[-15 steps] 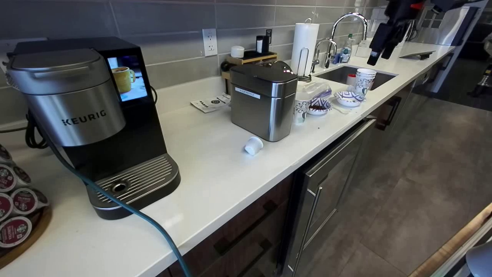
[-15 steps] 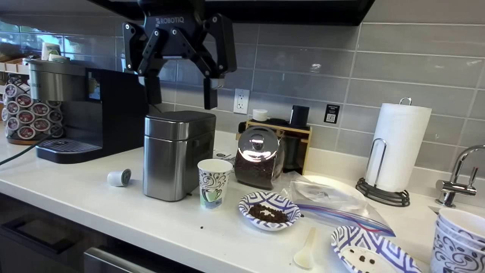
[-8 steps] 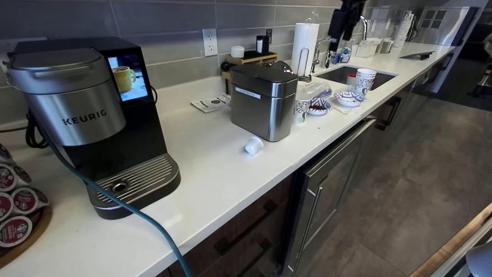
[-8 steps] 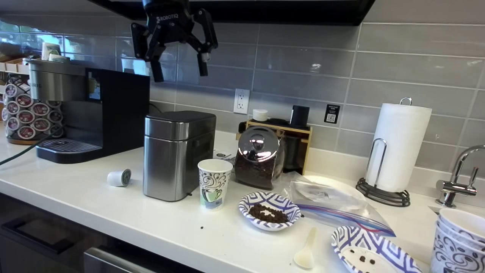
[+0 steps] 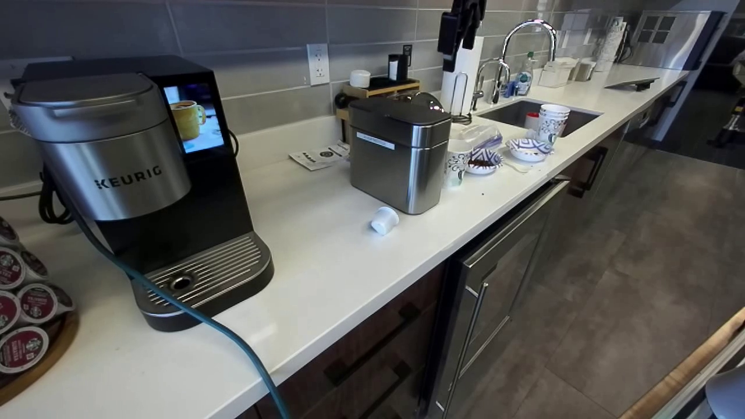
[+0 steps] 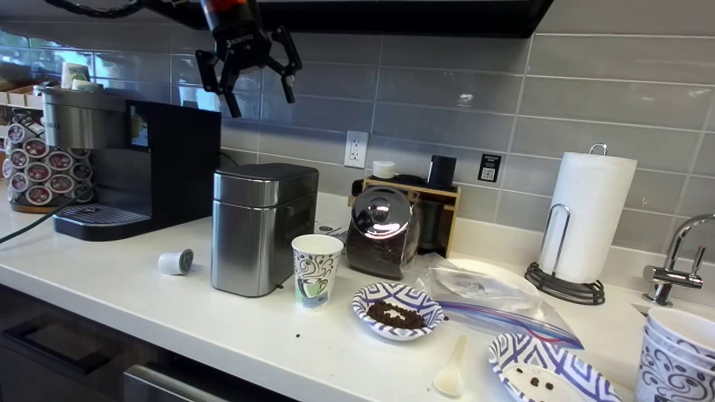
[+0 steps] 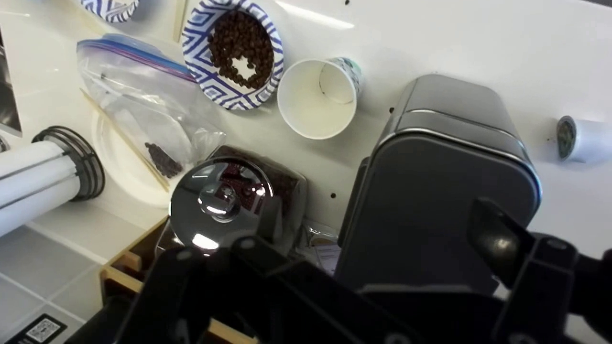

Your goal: Open the silver bin then place the coffee pod in the bin and close it.

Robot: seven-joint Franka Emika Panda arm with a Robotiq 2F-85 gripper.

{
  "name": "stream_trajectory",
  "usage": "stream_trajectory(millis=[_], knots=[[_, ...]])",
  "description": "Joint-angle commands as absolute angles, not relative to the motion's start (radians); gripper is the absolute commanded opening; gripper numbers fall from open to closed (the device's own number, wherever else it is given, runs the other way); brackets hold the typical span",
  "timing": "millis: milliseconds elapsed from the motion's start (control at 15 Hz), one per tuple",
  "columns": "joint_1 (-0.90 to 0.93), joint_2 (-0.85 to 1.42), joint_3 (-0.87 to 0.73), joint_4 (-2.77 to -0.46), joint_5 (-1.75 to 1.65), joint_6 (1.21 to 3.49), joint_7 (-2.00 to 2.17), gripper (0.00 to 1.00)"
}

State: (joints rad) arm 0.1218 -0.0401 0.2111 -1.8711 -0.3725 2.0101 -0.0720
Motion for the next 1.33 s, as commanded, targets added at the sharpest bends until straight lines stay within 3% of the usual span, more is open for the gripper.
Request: stream_trajectory(millis=[0,1267], knots=[[0.143,-0.029,0.199,-1.86,-0.375,2.007,-0.071,1.0],[0.248,0.145,0.228,-1.755,-0.606,2.03,0.42,1.0]])
